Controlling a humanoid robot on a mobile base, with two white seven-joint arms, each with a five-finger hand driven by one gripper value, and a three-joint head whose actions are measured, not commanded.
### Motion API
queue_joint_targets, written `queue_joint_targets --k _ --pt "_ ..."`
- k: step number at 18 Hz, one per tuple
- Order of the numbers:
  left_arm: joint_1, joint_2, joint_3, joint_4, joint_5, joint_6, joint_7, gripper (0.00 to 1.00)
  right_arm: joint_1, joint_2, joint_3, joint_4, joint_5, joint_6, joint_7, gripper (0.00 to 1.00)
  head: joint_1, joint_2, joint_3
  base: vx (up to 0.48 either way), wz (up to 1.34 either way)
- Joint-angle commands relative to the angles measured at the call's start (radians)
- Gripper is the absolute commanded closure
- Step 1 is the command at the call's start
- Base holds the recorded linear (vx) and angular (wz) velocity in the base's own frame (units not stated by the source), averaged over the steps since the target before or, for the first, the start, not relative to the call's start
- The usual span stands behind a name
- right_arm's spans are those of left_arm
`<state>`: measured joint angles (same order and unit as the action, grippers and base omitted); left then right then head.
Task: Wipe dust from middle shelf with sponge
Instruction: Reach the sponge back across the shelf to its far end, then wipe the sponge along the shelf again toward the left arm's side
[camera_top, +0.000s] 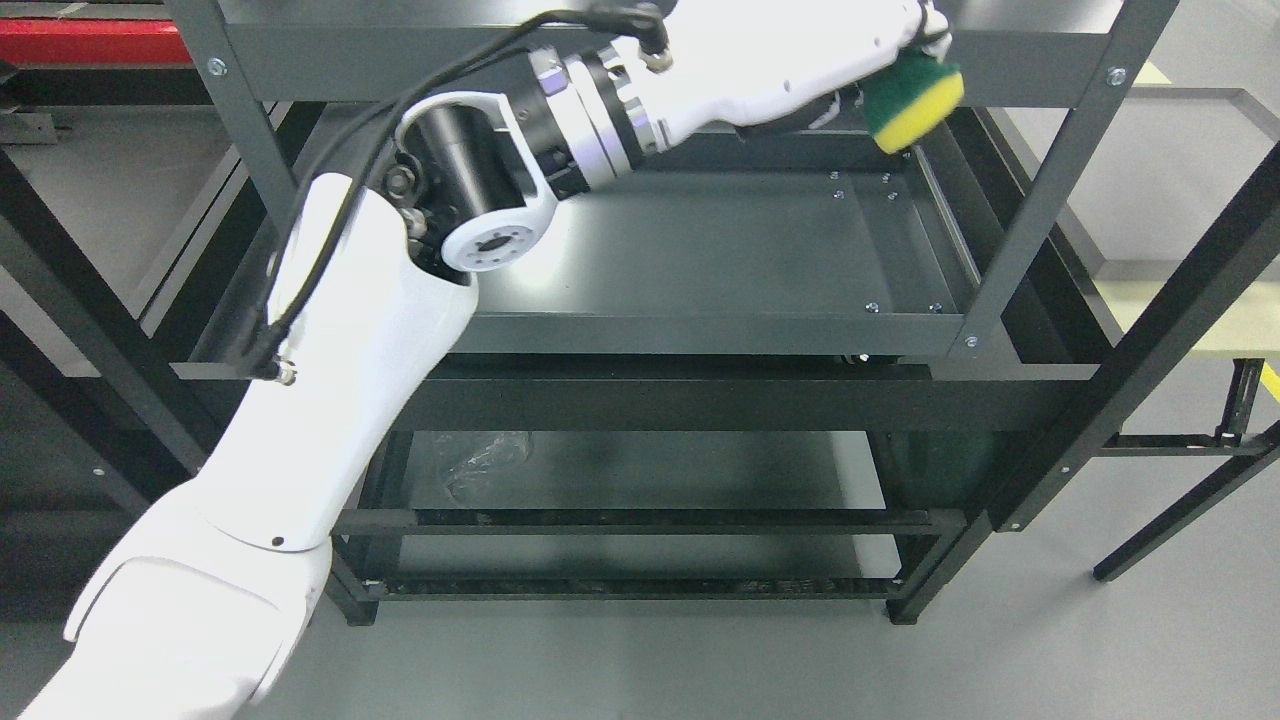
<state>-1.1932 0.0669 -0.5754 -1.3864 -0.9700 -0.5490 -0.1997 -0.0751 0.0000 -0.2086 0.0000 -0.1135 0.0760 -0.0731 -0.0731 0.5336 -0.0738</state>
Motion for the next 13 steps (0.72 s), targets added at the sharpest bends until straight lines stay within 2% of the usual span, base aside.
queue_joint_targets --k 1,6,9,13 --pt "-0.005 -0.049 -0.174 0.098 -0.055 -0.002 -0.020 1.00 0.000 -0.017 0.001 -0.017 0.000 0.001 -0.001 0.00 0.0000 0.000 0.000 0.000 0.00" --pt "-0.005 -0.049 -0.032 0.073 -0.056 -0.023 -0.037 1.00 0.000 -0.017 0.000 -0.017 0.000 0.001 -0.001 0.00 0.0000 0.000 0.000 0.000 0.00" --pt "0.014 -0.049 0.083 0.017 -0.055 -0.104 -0.098 1.00 0.000 -0.017 0.000 -0.017 0.000 0.001 -0.001 0.00 0.0000 0.000 0.000 0.000 0.00" --pt "0.081 0.043 0.225 -0.124 -0.047 -0.224 -0.193 1.00 0.000 -0.017 0.000 -0.017 0.000 0.001 -0.001 0.00 0.0000 0.000 0.000 0.000 0.00"
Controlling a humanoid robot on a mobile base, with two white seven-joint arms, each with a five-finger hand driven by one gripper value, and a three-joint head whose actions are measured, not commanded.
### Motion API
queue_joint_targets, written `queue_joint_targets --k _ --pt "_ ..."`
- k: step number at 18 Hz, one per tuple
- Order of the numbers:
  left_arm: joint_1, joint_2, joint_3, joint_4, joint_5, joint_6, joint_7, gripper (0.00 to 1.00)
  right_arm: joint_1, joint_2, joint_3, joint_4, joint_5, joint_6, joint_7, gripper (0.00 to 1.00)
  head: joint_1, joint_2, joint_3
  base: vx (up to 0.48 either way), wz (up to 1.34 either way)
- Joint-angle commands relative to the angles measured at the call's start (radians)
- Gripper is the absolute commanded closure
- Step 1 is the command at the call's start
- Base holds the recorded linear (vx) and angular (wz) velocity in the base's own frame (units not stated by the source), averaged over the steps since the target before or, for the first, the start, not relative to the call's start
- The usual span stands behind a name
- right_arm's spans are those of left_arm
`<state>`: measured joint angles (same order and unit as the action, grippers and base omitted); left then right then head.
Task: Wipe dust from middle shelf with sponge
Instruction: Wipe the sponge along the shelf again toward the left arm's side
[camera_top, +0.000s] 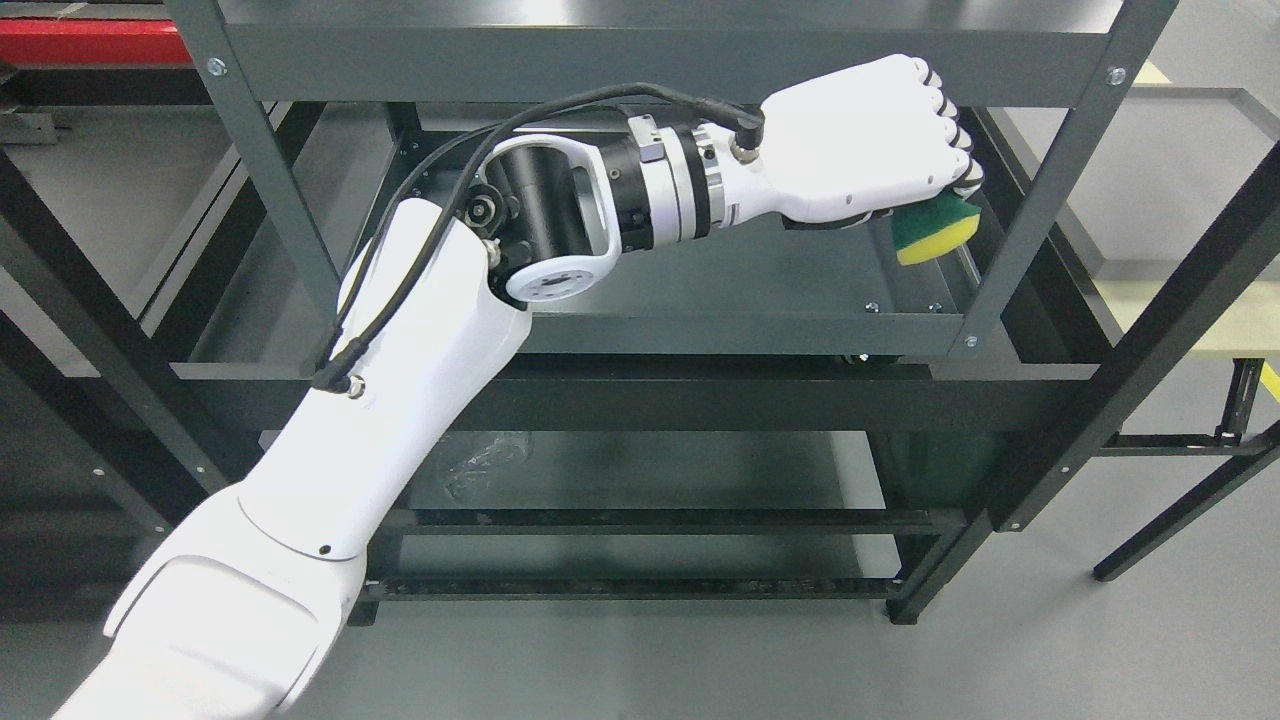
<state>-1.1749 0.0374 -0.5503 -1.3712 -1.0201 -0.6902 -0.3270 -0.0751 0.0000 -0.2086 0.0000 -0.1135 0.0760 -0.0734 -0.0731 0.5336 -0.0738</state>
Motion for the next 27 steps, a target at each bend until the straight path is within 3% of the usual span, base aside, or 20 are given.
queue_joint_targets --k 1,8,12,16,21,24,27 --pt "0.098 0.079 0.257 -0.173 0.006 -0.095 -0.102 1.00 0.000 -0.017 0.000 -0.017 0.000 0.001 0.000 0.00 0.0000 0.000 0.000 0.000 0.00" --pt "0.170 0.078 0.624 -0.236 0.161 -0.095 -0.317 1.00 0.000 -0.017 0.000 -0.017 0.000 0.001 0.000 0.00 0.0000 0.000 0.000 0.000 0.00" --pt "0.227 0.102 0.710 -0.262 0.280 -0.095 -0.400 1.00 0.000 -0.017 0.000 -0.017 0.000 0.001 0.000 0.00 0.0000 0.000 0.000 0.000 0.00" --pt "0.326 0.251 0.736 -0.295 0.475 -0.095 -0.400 1.00 0.000 -0.017 0.000 -0.017 0.000 0.001 0.000 0.00 0.0000 0.000 0.000 0.000 0.00" --pt "0.417 0.447 0.875 -0.287 0.636 -0.095 -0.400 1.00 0.000 -0.017 0.000 -0.017 0.000 0.001 0.000 0.00 0.0000 0.000 0.000 0.000 0.00" --pt "0.535 0.512 1.016 -0.270 0.692 -0.095 -0.400 1.00 0.000 -0.017 0.000 -0.017 0.000 0.001 0.000 0.00 0.0000 0.000 0.000 0.000 0.00" --pt "0.569 0.558 1.173 -0.174 0.695 -0.095 -0.400 1.00 0.000 -0.017 0.000 -0.017 0.000 0.001 0.000 0.00 0.0000 0.000 0.000 0.000 0.00"
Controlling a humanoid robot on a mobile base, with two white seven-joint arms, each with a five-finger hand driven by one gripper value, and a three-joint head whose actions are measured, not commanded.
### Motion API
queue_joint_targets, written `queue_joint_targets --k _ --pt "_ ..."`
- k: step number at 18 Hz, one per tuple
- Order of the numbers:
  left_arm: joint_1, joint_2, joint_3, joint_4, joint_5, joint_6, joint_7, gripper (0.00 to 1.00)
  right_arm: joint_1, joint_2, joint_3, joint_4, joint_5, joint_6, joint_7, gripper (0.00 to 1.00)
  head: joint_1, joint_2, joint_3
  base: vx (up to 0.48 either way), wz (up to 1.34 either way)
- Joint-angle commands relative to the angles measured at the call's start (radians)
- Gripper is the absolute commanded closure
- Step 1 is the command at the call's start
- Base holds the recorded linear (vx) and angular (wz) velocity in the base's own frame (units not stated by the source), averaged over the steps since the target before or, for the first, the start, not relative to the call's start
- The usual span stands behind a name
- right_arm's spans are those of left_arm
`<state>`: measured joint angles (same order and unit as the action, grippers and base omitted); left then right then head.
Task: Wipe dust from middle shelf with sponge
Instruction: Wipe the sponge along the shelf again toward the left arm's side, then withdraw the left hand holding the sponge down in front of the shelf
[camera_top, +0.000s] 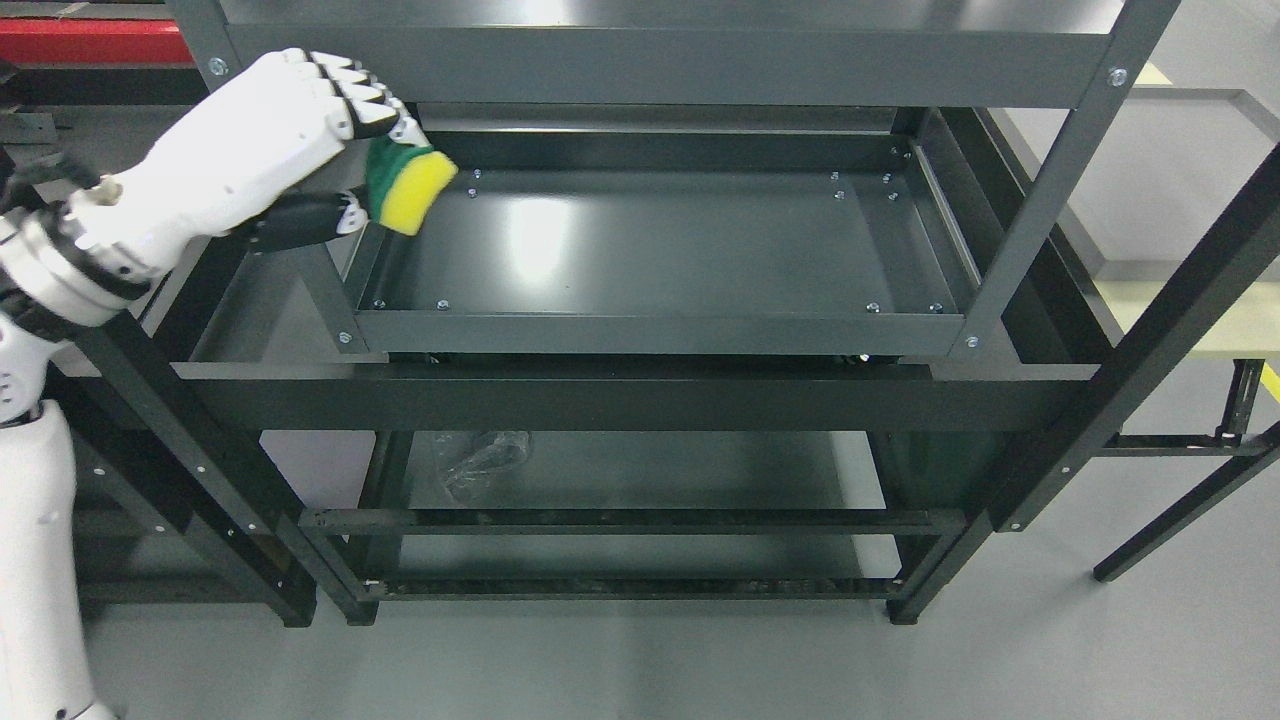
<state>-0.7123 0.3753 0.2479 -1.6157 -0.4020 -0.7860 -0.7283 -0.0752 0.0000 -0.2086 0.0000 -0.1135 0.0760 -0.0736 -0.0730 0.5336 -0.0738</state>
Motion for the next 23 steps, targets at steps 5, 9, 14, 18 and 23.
queue_joint_targets --k 5,9,14,18,23 --pt "0.117 0.228 0.423 0.131 0.203 0.001 0.015 1.00 0.000 -0.017 0.000 -0.017 0.000 0.001 0.000 0.00 0.0000 0.000 0.000 0.000 0.00" --pt "0.085 0.144 0.156 0.068 0.334 0.001 0.050 1.00 0.000 -0.017 0.000 -0.017 0.000 0.001 0.000 0.00 0.0000 0.000 0.000 0.000 0.00" --pt "0.048 -0.271 -0.272 0.088 0.208 0.001 0.043 1.00 0.002 -0.017 0.001 -0.017 0.000 0.001 0.000 0.00 0.0000 0.000 0.000 0.000 0.00" --pt "0.056 -0.358 -0.562 0.228 0.028 0.001 0.140 1.00 0.000 -0.017 0.000 -0.017 0.000 0.001 0.000 0.00 0.0000 0.000 0.000 0.000 0.00" --pt "0.059 -0.358 -0.618 0.413 0.012 0.001 0.626 0.99 0.000 -0.017 0.000 -0.017 0.000 0.001 0.000 0.00 0.0000 0.000 0.000 0.000 0.00"
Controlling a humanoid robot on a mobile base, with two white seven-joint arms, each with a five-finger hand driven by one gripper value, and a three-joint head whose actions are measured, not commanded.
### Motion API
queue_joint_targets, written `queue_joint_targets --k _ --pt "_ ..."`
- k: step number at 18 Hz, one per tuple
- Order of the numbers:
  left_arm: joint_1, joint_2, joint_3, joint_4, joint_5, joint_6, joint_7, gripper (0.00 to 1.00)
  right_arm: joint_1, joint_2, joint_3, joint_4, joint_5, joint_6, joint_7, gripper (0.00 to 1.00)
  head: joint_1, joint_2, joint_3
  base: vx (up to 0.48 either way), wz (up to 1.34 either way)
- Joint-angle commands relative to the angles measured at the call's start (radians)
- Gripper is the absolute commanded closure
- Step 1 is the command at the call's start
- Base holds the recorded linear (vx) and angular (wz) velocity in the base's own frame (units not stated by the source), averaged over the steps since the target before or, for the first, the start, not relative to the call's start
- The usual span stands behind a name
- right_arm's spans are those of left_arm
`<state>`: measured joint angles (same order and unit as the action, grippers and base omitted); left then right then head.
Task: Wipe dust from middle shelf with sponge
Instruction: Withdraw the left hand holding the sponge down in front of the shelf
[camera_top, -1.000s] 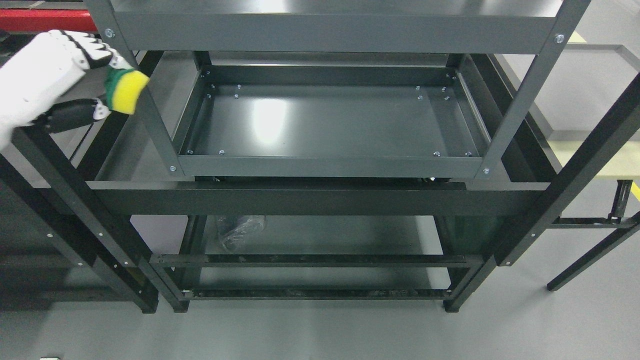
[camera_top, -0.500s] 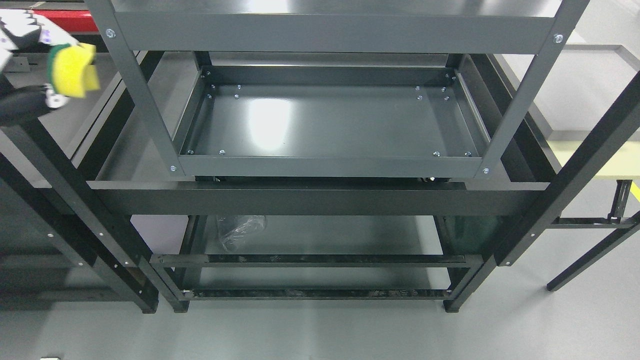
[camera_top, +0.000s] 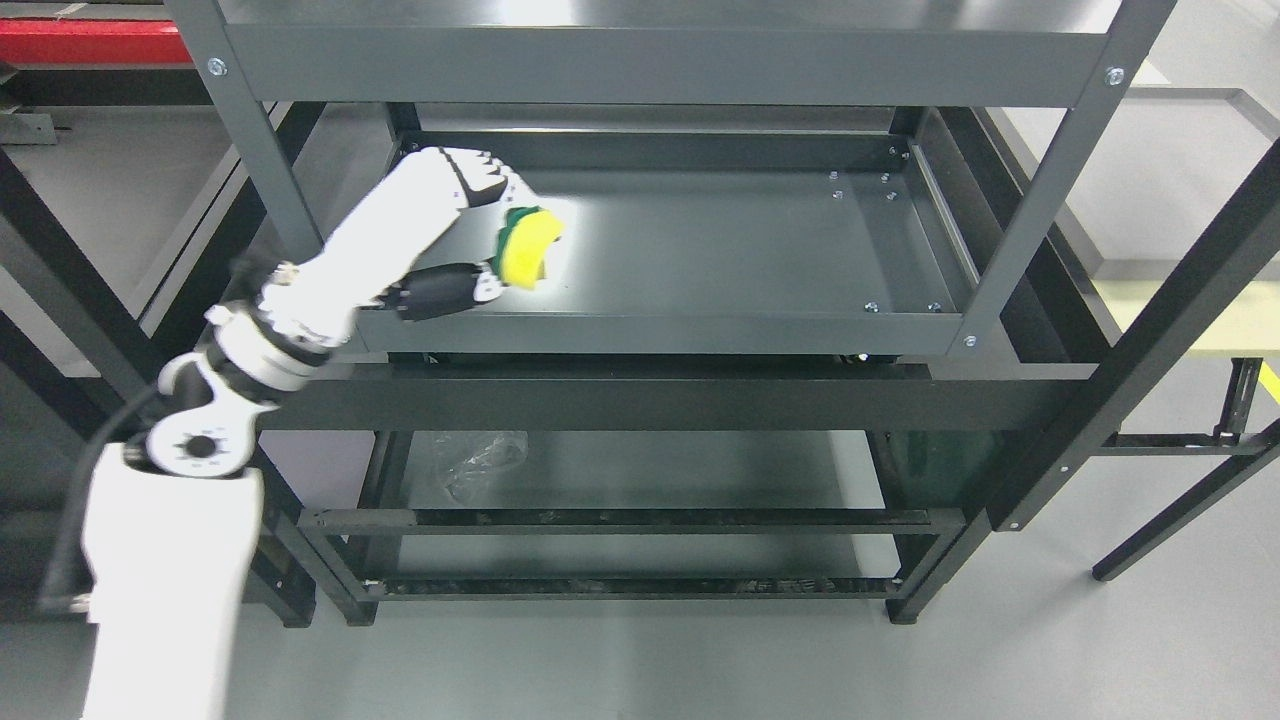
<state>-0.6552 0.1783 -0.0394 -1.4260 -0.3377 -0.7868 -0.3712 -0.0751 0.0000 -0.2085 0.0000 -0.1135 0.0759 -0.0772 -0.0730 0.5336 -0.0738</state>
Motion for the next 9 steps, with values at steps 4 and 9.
queue_joint_targets --k 4,9 --pt "0.087 -0.161 -0.330 0.250 0.179 0.382 0.492 0.98 0.000 -0.018 0.000 -0.017 0.000 0.001 0.004 0.00 0.0000 0.000 0.000 0.000 0.00" --pt "0.219 -0.161 -0.286 0.096 0.186 0.531 0.698 0.99 0.000 -0.018 0.000 -0.017 0.000 0.001 0.004 0.00 0.0000 0.000 0.000 0.000 0.00"
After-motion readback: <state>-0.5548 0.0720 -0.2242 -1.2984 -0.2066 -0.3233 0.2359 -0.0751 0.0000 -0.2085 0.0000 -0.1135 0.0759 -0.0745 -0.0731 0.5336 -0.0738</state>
